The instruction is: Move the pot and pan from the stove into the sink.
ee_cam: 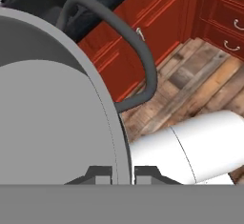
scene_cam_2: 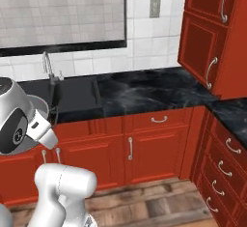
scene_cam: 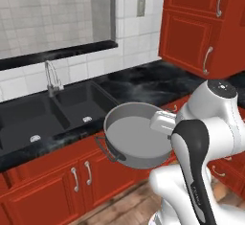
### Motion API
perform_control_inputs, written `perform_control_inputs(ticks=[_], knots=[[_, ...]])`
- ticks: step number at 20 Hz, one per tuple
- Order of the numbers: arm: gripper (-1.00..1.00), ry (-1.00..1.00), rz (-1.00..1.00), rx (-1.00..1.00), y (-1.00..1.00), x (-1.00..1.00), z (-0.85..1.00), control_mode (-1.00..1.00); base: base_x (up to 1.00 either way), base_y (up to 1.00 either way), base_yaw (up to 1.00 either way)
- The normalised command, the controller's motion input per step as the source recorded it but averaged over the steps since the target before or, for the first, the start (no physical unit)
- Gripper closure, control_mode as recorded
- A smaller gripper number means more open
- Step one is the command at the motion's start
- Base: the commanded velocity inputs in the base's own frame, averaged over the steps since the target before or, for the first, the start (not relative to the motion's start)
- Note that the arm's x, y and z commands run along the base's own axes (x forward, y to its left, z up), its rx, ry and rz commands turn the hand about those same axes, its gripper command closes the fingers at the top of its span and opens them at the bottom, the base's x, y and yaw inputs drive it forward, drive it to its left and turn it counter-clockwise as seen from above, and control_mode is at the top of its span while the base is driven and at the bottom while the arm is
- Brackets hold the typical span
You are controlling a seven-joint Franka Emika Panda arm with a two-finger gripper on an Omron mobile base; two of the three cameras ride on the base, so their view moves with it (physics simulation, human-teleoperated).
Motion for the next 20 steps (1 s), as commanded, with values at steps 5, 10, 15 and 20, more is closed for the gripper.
perform_control_inputs(ticks=[5,10,15,20], knots=[[1.00,0.00,0.00,0.00,0.00,0.00,0.00,1.00,0.68,0.19,0.00],[1.00,0.00,0.00,0.00,0.00,0.00,0.00,1.00,0.60,0.20,0.00],[1.00,0.00,0.00,0.00,0.00,0.00,0.00,1.00,0.52,0.20,0.03],[1.00,0.00,0.00,0.00,0.00,0.00,0.00,1.00,0.24,0.07,0.15]])
